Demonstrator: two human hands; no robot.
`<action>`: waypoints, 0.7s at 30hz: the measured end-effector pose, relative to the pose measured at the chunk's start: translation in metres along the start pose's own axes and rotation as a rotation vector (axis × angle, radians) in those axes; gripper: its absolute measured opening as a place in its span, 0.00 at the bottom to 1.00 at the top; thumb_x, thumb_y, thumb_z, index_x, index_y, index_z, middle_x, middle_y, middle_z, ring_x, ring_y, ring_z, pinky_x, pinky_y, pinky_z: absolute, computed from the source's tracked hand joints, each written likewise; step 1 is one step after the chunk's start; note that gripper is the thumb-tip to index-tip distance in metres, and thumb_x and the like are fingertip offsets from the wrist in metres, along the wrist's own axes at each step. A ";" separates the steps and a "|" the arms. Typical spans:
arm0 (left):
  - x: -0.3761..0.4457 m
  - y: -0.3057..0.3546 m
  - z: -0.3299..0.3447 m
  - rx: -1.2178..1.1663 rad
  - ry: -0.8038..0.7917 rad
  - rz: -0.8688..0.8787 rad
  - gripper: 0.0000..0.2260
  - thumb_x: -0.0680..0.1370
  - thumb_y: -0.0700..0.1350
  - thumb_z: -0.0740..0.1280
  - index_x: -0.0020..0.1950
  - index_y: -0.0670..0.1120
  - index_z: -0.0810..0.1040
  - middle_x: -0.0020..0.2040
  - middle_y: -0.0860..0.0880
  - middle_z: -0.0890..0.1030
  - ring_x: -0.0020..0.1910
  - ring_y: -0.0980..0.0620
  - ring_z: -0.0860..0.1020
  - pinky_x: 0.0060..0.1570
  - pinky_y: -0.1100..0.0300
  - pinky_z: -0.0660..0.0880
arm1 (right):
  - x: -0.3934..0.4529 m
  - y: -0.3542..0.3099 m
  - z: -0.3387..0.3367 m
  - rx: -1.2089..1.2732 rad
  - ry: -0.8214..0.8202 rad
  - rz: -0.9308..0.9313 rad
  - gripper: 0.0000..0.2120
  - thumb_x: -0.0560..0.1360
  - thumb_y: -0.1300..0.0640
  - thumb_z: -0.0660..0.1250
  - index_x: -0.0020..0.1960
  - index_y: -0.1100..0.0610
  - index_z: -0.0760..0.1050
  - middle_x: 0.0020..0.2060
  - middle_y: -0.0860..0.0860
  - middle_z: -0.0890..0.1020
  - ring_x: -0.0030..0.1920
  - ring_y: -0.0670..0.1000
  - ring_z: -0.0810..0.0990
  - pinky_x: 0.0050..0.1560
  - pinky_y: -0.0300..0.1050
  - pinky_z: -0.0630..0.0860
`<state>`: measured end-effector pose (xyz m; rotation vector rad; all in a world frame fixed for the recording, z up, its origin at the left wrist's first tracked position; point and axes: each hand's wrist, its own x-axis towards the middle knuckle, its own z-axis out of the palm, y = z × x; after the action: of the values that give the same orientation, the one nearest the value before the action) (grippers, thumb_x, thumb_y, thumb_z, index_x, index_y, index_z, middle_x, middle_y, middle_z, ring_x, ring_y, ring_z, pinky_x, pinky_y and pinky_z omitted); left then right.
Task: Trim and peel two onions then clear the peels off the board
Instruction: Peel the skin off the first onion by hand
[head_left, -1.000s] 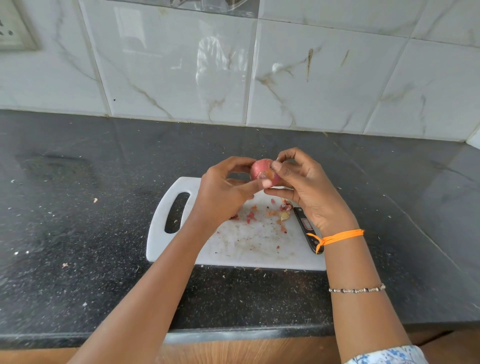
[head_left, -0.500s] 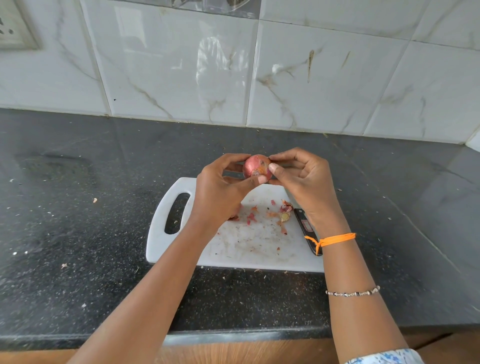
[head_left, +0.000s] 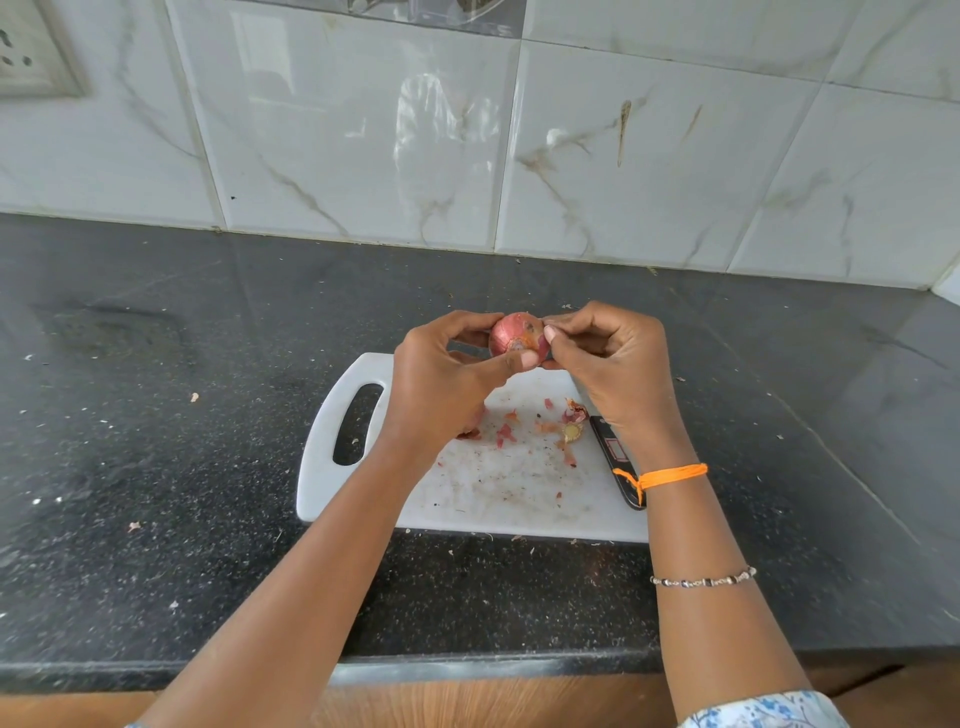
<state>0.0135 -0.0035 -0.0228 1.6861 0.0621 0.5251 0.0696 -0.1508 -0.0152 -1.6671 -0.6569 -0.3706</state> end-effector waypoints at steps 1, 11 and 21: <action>0.000 0.000 0.000 -0.004 -0.003 -0.003 0.20 0.63 0.48 0.79 0.53 0.47 0.82 0.43 0.52 0.84 0.39 0.53 0.83 0.44 0.52 0.81 | 0.000 -0.001 0.000 -0.007 0.003 -0.008 0.09 0.71 0.71 0.70 0.40 0.59 0.79 0.38 0.49 0.83 0.38 0.42 0.83 0.39 0.34 0.78; -0.002 0.002 0.003 -0.100 -0.066 -0.036 0.17 0.67 0.48 0.77 0.54 0.48 0.82 0.47 0.49 0.84 0.45 0.49 0.83 0.45 0.52 0.81 | -0.001 -0.003 0.001 -0.082 0.093 -0.039 0.03 0.71 0.69 0.70 0.40 0.63 0.79 0.34 0.50 0.82 0.35 0.46 0.82 0.38 0.43 0.82; -0.001 0.000 0.003 -0.129 -0.061 -0.026 0.15 0.70 0.47 0.76 0.55 0.48 0.81 0.48 0.51 0.83 0.47 0.49 0.82 0.45 0.53 0.81 | -0.001 -0.013 0.001 0.136 0.014 0.124 0.07 0.79 0.60 0.62 0.47 0.63 0.75 0.39 0.54 0.81 0.38 0.49 0.84 0.36 0.40 0.80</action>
<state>0.0136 -0.0064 -0.0229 1.5717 0.0055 0.4484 0.0607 -0.1491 -0.0054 -1.5649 -0.5528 -0.2430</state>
